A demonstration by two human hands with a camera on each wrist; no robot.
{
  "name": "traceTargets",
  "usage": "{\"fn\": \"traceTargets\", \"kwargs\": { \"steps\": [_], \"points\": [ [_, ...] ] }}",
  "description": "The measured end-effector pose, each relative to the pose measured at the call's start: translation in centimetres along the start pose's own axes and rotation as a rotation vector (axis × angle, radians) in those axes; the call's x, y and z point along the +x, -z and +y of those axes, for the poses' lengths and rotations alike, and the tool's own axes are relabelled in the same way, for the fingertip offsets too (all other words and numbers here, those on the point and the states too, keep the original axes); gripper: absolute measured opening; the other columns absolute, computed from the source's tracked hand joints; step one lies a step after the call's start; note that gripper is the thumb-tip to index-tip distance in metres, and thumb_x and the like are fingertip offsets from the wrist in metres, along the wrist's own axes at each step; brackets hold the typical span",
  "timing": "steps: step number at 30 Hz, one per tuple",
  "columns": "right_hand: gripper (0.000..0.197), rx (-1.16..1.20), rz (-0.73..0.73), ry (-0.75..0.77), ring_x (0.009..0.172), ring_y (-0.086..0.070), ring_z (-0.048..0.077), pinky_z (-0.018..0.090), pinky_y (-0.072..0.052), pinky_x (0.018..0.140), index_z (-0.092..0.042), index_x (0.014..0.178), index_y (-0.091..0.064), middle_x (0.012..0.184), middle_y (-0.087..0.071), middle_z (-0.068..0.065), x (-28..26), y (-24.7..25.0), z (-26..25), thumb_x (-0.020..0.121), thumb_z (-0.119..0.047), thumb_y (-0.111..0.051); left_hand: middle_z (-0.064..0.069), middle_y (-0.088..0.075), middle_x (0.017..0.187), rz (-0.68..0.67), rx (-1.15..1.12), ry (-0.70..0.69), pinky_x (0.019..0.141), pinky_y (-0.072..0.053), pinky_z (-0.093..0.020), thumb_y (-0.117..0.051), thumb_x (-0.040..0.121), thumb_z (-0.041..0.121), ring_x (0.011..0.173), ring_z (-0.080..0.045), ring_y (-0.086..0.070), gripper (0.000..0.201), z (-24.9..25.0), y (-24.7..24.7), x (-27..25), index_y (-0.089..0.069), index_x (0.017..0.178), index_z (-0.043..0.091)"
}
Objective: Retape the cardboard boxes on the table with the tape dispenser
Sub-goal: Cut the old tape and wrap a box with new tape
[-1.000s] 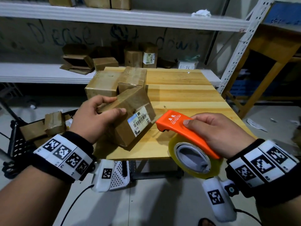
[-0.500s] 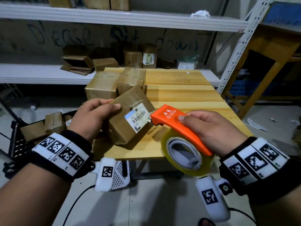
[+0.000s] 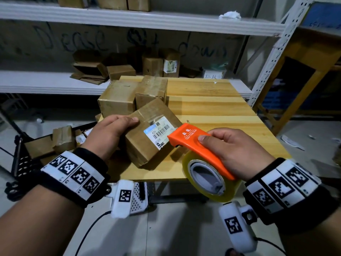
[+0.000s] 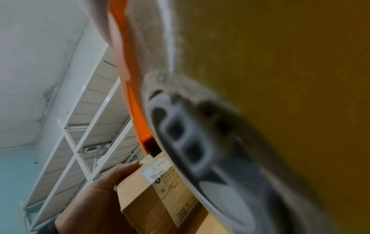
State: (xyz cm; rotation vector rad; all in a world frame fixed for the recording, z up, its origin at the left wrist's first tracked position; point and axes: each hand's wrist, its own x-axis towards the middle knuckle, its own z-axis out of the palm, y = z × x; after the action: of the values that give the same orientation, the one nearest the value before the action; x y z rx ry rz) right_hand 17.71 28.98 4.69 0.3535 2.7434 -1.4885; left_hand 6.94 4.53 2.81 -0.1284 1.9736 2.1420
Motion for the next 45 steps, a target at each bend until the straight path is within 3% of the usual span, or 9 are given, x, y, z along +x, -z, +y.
{"fn": "traceTargets", "kwargs": {
  "steps": [3,6,9,11,16,19,25,33,45],
  "points": [
    [0.033,-0.012,0.010,-0.004,0.072,-0.077,0.019,0.053,-0.061,0.086,-0.031,0.093,-0.078,0.079,-0.080,-0.003,0.1,-0.3,-0.2,0.094,-0.060,-0.062,-0.011,-0.063,0.081,0.007,-0.029,-0.033,0.032,-0.042,-0.018,-0.064,0.099,0.019,0.037,-0.005,-0.061,0.028,0.0,-0.5,-0.4,-0.064,0.122,0.002],
    [0.034,-0.019,0.007,-0.011,0.072,-0.077,0.019,0.052,-0.062,0.086,-0.029,0.094,-0.078,0.079,-0.080,-0.003,0.2,-0.4,-0.4,0.094,-0.059,-0.062,-0.011,-0.066,0.085,0.001,0.028,-0.011,0.037,-0.048,-0.016,-0.065,0.099,0.022,0.045,-0.001,-0.066,0.016,0.0,-0.5,-0.3,-0.068,0.105,0.008],
    [0.034,-0.034,-0.008,-0.021,0.072,-0.077,0.018,0.052,-0.062,0.086,-0.030,0.094,-0.078,0.079,-0.080,-0.004,0.3,-0.4,-0.5,0.094,-0.060,-0.062,-0.018,-0.078,0.090,0.048,0.012,0.058,0.082,-0.064,-0.052,-0.080,0.086,0.033,0.089,-0.035,-0.078,0.017,-0.9,0.2,0.5,-0.080,0.085,0.016],
    [0.034,-0.042,-0.019,-0.031,0.073,-0.077,0.018,0.051,-0.062,0.087,-0.030,0.095,-0.077,0.080,-0.080,-0.004,0.3,-0.5,-0.7,0.094,-0.060,-0.062,-0.015,-0.079,0.091,0.091,0.095,0.029,0.088,-0.058,-0.067,-0.086,0.071,0.044,0.093,-0.041,-0.076,0.027,-1.2,0.6,0.4,-0.082,0.086,0.022],
    [0.034,-0.060,-0.019,-0.048,0.073,-0.077,0.018,0.050,-0.062,0.087,-0.030,0.094,-0.076,0.080,-0.080,-0.004,0.5,-0.7,-0.9,0.094,-0.061,-0.062,0.004,-0.065,0.121,0.157,0.669,-0.428,0.092,-0.056,-0.042,-0.078,0.088,0.037,0.102,-0.011,-0.065,0.023,-1.2,1.3,1.2,-0.073,0.110,0.043],
    [0.034,-0.068,-0.017,-0.045,0.073,-0.077,0.018,0.050,-0.062,0.087,-0.031,0.093,-0.076,0.080,-0.080,-0.004,0.6,-0.7,-0.9,0.093,-0.062,-0.062,0.007,-0.056,0.131,0.066,0.851,-0.680,0.100,-0.051,-0.039,-0.067,0.094,0.043,0.117,-0.008,-0.055,0.036,-1.2,1.6,0.6,-0.070,0.129,0.034],
    [0.036,-0.065,-0.019,-0.045,0.073,-0.077,0.018,0.049,-0.062,0.086,-0.030,0.094,-0.076,0.080,-0.080,-0.004,0.6,-0.6,-0.8,0.093,-0.062,-0.061,0.004,-0.042,0.159,-0.166,1.162,-0.614,0.115,-0.038,-0.033,-0.056,0.059,0.093,0.142,-0.013,-0.044,0.117,-1.1,1.7,-1.0,-0.049,0.153,0.025],
    [0.032,-0.065,-0.019,-0.029,0.070,-0.076,0.021,0.052,-0.062,0.085,-0.029,0.088,-0.077,0.077,-0.078,0.000,0.5,0.4,-0.7,0.094,-0.058,-0.063,0.004,-0.064,0.132,-0.024,1.249,-0.535,0.087,-0.047,-0.029,-0.054,0.048,0.087,0.116,-0.017,-0.062,0.109,-0.5,0.4,-0.4,-0.064,0.140,0.029],
    [0.033,-0.108,-0.038,-0.068,0.063,-0.074,0.019,0.043,-0.059,0.076,-0.029,0.083,-0.077,0.073,-0.078,0.002,-1.0,2.8,0.3,0.091,-0.058,-0.064,0.001,-0.064,0.124,0.035,1.241,-0.492,0.087,-0.052,-0.035,-0.054,0.047,0.089,0.109,-0.021,-0.063,0.109,-0.5,0.0,-0.3,-0.065,0.138,0.029]
  ]
}}
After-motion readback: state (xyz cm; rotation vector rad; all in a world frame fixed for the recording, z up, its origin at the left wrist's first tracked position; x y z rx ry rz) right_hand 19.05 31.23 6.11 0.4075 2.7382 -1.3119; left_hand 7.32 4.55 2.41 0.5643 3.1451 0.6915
